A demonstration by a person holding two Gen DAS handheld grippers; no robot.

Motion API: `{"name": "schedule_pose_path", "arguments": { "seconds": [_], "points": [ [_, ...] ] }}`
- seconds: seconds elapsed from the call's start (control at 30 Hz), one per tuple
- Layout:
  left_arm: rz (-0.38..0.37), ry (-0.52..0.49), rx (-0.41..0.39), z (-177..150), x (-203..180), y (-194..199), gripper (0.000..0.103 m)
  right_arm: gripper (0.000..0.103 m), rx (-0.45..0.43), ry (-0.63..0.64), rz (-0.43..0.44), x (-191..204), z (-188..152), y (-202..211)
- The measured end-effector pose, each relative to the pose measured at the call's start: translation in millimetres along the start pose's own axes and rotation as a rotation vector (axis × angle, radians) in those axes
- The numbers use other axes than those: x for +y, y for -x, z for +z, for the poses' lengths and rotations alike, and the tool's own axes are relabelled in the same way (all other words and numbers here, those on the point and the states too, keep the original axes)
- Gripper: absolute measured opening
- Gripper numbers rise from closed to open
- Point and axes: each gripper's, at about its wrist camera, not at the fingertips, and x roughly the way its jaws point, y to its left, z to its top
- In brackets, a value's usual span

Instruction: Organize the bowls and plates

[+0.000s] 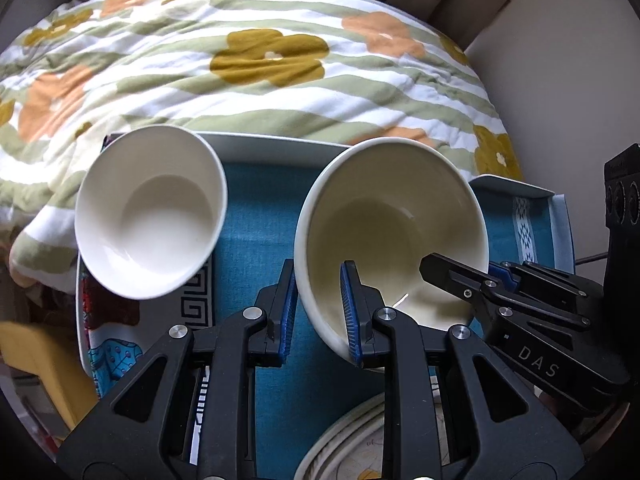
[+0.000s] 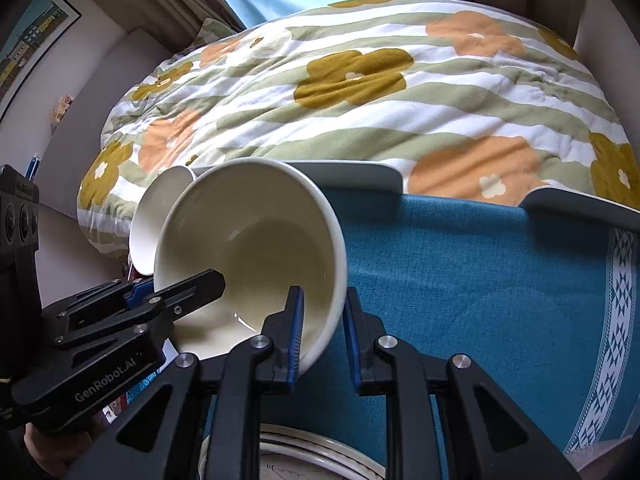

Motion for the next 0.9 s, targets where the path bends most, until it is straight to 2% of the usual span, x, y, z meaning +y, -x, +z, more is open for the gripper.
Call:
{"name": "schedule_pose_path", "arguments": {
  "seconds": [0.3,0.43,0.57,0.7,0.9],
  "points": [
    [-0.069,-0.140,-0.003,-1.3,-83.7,22.2,0.019,0.018,-0.067,-0.075,-0.075,-41.3,-24.8,70.7],
    [-0.091,-0.199,-0.002,-14.5,-128.3,32.5,0.019,0.018,-0.102,-0.114,-0.098,-62.3,-45.2,104.5],
    [-0.147,-0.223,0.023,-32.1,-171.0,40.3,0.019,0.018,-0.120,-0.154,-0.117,-86.8,-70.5,138.8],
    [-0.156,-0.274,0.038,-52.2,-213.7,43.4,0.019,0.018,-0.132,-0.185,-0.139,-112.2,-96.1,168.8],
    [-0.177,-0.335,0.078,-81.0,-267.3,34.7,0.019,0.018,-0.133,-0.233,-0.167,-148.9,-128.4,192.6]
  ]
}}
